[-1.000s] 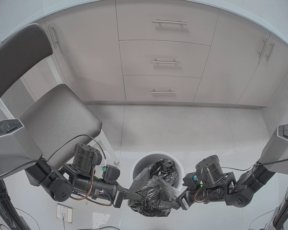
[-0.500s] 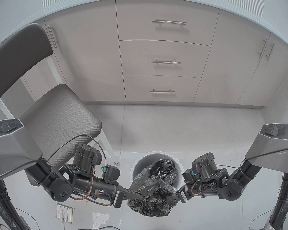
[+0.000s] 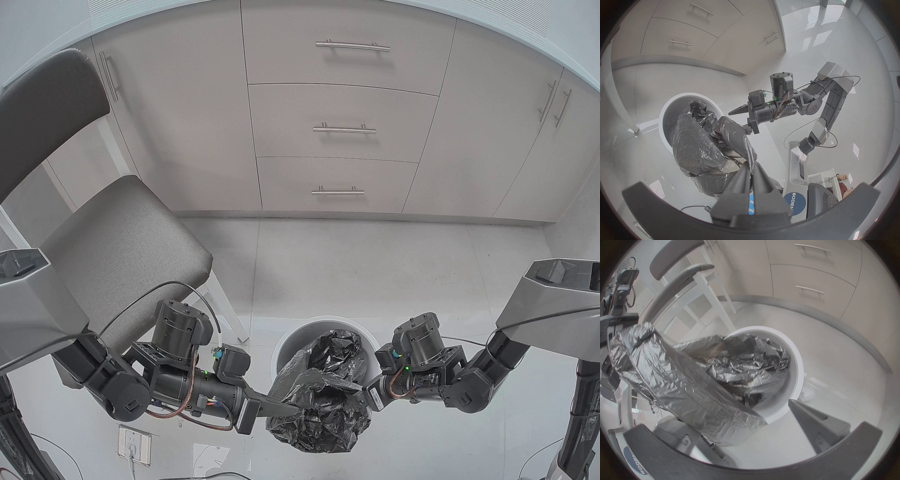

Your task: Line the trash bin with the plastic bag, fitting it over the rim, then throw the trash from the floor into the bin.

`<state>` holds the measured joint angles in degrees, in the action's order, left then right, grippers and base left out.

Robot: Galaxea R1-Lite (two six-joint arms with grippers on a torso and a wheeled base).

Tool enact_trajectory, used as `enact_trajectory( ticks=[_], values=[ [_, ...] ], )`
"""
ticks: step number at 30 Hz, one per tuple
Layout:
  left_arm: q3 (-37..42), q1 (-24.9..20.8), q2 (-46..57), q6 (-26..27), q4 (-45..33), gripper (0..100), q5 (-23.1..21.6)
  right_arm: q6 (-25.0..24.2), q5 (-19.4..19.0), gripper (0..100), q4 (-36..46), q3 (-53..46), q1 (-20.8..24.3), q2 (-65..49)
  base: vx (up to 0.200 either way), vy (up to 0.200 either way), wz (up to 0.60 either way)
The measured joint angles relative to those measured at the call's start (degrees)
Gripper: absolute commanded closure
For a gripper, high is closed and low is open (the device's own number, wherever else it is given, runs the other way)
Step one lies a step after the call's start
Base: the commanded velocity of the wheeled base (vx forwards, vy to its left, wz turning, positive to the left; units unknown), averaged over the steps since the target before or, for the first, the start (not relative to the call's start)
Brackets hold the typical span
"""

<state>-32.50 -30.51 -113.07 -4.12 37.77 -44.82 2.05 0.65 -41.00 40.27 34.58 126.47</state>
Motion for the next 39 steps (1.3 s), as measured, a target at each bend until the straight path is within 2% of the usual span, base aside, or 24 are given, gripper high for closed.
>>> enact_trajectory(
  ticks=[5, 12, 18, 31, 37, 39],
  values=[
    [0.06, 0.01, 0.00, 0.02, 0.66, 100, 0.00, -0.16, 0.44, 100, -4.40, 0.50, 0.28, 1.18, 0.000, 0.000, 0.00],
    [0.21, 0.01, -0.05, 0.02, 1.12, 100, 0.13, -0.35, 0.44, 100, -5.18, 0.22, 0.37, 1.68, 0.000, 0.000, 0.00],
    [-0.44, 0.83, -0.55, 0.10, 3.54, 100, 2.44, -0.38, 0.39, 100, -10.07, -0.44, 0.26, 1.05, 0.000, 0.000, 0.00],
    [-2.08, 2.88, -3.61, -1.73, 10.05, 100, 19.18, -1.58, 0.22, 100, -15.32, -3.85, -0.35, -0.76, 0.000, 0.000, 0.00],
    [-4.82, 3.39, -6.21, -3.51, 12.09, 100, 31.11, -1.76, 0.24, 100, -16.86, -4.90, -1.71, -1.68, 0.000, 0.000, 0.00],
    [-5.56, 3.47, -7.28, -3.86, 14.53, 100, 32.95, -1.73, 0.28, 100, -18.48, -5.23, -2.45, -1.80, 0.000, 0.000, 0.00]
  ],
)
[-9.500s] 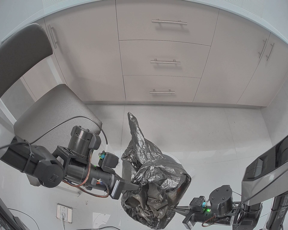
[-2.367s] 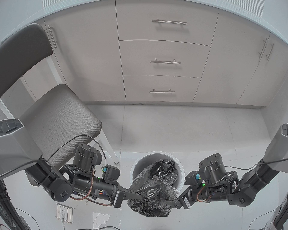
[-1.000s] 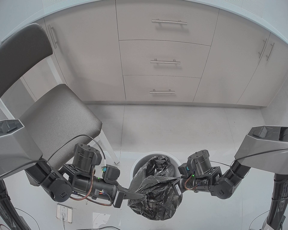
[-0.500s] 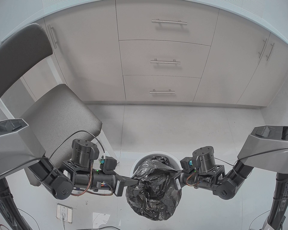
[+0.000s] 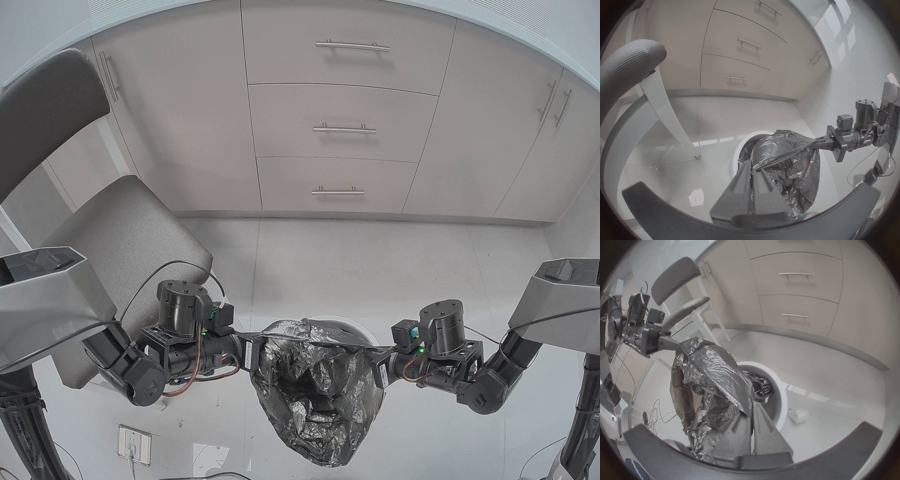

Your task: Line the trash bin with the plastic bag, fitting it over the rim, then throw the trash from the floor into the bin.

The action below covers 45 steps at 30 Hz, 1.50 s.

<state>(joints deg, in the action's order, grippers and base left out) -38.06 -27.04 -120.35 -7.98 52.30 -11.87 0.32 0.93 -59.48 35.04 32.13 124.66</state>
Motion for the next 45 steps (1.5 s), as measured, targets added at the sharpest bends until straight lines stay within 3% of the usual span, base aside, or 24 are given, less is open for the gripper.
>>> enact_trajectory(
  ticks=[9, 16, 22, 31, 45],
  values=[
    [-1.51, 0.02, -4.10, -6.49, 7.75, 100, 3.12, -0.32, 0.16, 100, -3.45, -0.32, -1.24, 0.72, 0.000, 0.000, 0.00],
    [-2.36, -1.27, -6.00, -8.81, 8.22, 100, 3.43, -0.32, 0.30, 100, -3.56, -0.21, -1.51, 1.35, 0.000, 0.000, 0.00],
    [-4.16, -4.74, -8.09, -13.99, 8.19, 100, 5.85, -0.05, 0.38, 100, -3.47, -0.23, -2.12, 1.94, 0.000, 0.000, 0.00],
    [-8.06, -5.23, -11.50, -14.35, 7.62, 100, 9.76, 0.37, 0.49, 100, -3.39, 1.01, -5.33, 3.95, 0.000, 0.000, 0.00],
    [-9.62, -3.44, -14.30, -14.09, 7.84, 100, 10.40, -0.07, 0.40, 100, -3.61, 3.49, -8.11, 7.07, 0.000, 0.000, 0.00]
  ],
)
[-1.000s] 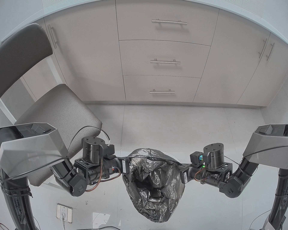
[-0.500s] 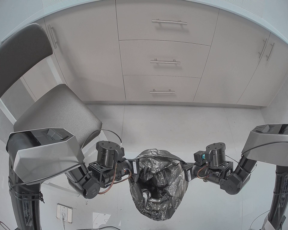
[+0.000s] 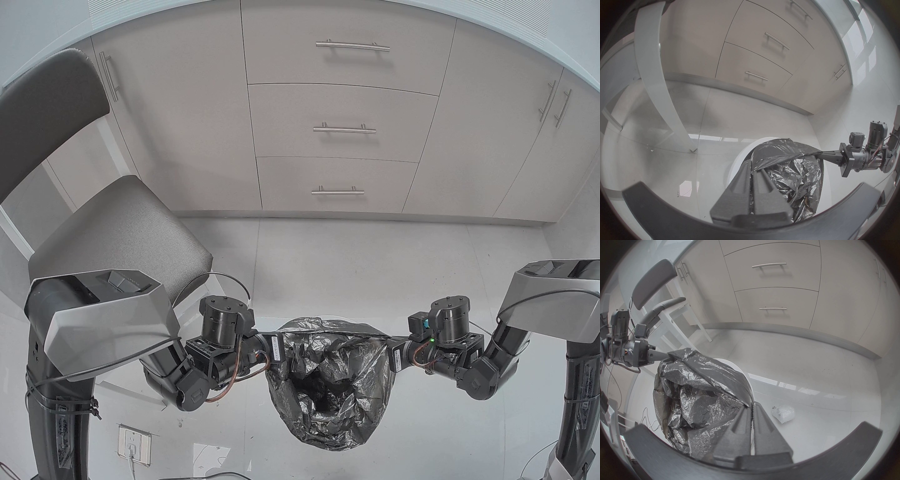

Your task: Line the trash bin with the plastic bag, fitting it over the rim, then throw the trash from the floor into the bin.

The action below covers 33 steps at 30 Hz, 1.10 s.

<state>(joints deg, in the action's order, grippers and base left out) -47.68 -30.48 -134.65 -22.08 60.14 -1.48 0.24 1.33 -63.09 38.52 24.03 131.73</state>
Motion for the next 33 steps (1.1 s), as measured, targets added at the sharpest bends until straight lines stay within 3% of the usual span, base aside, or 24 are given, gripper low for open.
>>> enact_trajectory(
  ticks=[9, 16, 33],
  values=[
    [-1.29, 0.33, -1.30, -0.01, -0.17, 100, 0.00, -0.24, 0.48, 100, -6.40, 0.72, 0.06, 2.54, 0.000, 0.000, 0.00],
    [-2.35, 0.77, -1.99, -0.11, -0.30, 100, -0.05, -3.17, 5.91, 100, -11.78, 3.23, 0.59, 6.56, 0.000, 0.000, 0.00],
    [-5.22, 1.82, -3.21, -0.66, -4.35, 100, -0.09, -7.27, 6.39, 100, -12.21, 6.21, 0.99, 9.69, 0.000, 0.000, 0.00]
  ],
)
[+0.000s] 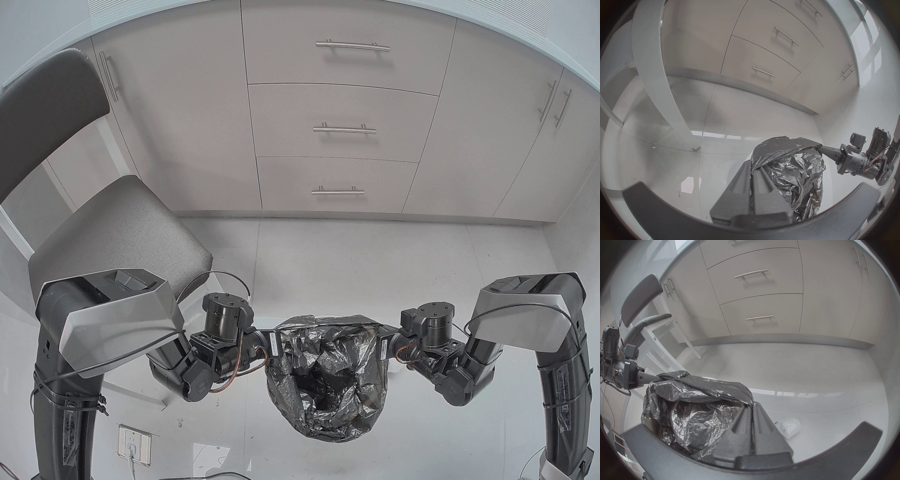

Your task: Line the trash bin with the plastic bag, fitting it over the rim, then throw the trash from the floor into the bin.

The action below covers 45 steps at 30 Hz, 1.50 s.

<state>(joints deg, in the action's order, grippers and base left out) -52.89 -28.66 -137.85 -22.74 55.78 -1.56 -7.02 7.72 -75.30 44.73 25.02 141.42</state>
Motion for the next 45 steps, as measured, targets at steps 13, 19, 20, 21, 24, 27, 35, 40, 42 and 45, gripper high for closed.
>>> enact_trajectory(
  ticks=[13, 19, 20, 21, 24, 27, 35, 40, 42, 45],
  values=[
    [-0.13, 0.22, 0.80, 0.18, -4.17, 0, 0.09, -0.09, 1.50, 100, 0.15, 0.78, -0.35, -0.02, 0.000, 0.000, 0.00],
    [-0.40, 0.39, 0.89, 0.24, -4.25, 0, 0.01, -0.56, 2.97, 0, 0.34, 1.71, -0.16, 0.06, 0.000, 0.000, 0.00],
    [-0.52, 0.46, 0.87, 0.24, -4.33, 0, 0.01, -0.74, 3.01, 0, 0.37, 1.77, -0.10, 0.09, 0.000, 0.000, 0.00],
    [-0.66, 0.55, 0.84, 0.24, -4.41, 0, 0.01, -0.83, 3.06, 0, 0.39, 1.85, 0.00, 0.12, 0.000, 0.000, 0.00],
    [-0.83, 0.69, 0.78, 0.27, -4.47, 0, 0.04, -1.23, 3.10, 0, 0.37, 2.01, 0.06, 0.23, 0.000, 0.000, 0.00],
    [-0.93, 0.96, 0.72, 0.27, -4.55, 0, 0.01, -2.58, 3.08, 0, 0.37, 2.13, 0.26, 0.26, 0.000, 0.000, 0.00],
    [-1.35, 1.27, 0.45, 0.22, -4.72, 0, 0.00, -3.86, 2.77, 0, 0.23, 1.74, 1.19, -0.20, 0.000, 0.000, 0.00],
    [-2.08, 2.04, 0.06, 0.21, -6.92, 0, 0.01, -5.21, 2.71, 0, 0.12, 1.29, 1.37, -1.21, 0.000, 0.000, 0.00],
    [-2.72, 2.47, -0.02, 0.22, -9.25, 0, 0.01, -5.46, 2.71, 0, 0.11, 1.19, 1.46, -1.67, 0.000, 0.000, 0.00],
    [-3.99, 3.52, -0.10, 0.29, -12.08, 0, 0.00, -5.73, 2.66, 0, 0.11, 0.85, 1.55, -2.69, 0.000, 0.000, 0.00]
  ],
)
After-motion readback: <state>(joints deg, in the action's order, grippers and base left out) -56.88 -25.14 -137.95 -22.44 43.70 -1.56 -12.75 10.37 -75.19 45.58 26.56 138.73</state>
